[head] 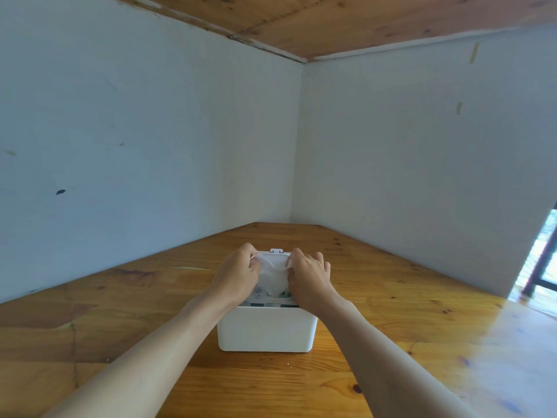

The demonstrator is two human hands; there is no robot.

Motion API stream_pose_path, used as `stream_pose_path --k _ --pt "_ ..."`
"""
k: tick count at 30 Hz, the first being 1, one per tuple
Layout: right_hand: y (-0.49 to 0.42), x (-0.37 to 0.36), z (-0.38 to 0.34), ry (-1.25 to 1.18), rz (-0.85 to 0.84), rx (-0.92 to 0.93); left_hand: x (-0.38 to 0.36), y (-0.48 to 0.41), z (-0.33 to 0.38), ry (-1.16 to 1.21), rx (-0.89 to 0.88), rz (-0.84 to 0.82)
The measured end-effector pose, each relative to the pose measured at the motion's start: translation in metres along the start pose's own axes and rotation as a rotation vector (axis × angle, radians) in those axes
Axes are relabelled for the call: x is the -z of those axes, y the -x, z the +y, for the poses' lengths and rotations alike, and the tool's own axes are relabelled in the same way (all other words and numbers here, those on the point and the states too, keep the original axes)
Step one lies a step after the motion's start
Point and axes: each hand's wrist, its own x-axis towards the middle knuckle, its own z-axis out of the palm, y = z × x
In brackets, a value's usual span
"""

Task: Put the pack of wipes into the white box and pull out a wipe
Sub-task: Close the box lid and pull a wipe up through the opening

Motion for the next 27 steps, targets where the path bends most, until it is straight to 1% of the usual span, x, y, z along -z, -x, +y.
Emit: stream_pose_path --k 4,11,18,21,23,27 --pt "0.000 0.001 0.001 0.027 0.039 -0.036 0.000 -0.001 -0.004 0.007 -0.009 0.026" --pt "0.000 -0.001 0.000 0.054 0.041 -0.111 -0.003 -0.001 -0.007 -0.039 -0.021 0.085" --pt "0.001 -0.001 0.000 -0.095 0.103 -0.199 -0.003 0.001 -0.004 -0.034 -0.037 0.145" --pt "0.004 0.002 0.001 -0.172 0.143 -0.208 -0.004 0.003 -0.002 -0.013 -0.088 0.265" --pt "0.006 0.005 0.000 -0.223 0.124 -0.201 -0.005 0.004 -0.002 0.003 -0.147 0.364" --pt "0.012 0.011 -0.004 -0.221 0.118 -0.189 -0.004 0.006 0.000 -0.010 -0.230 0.481"
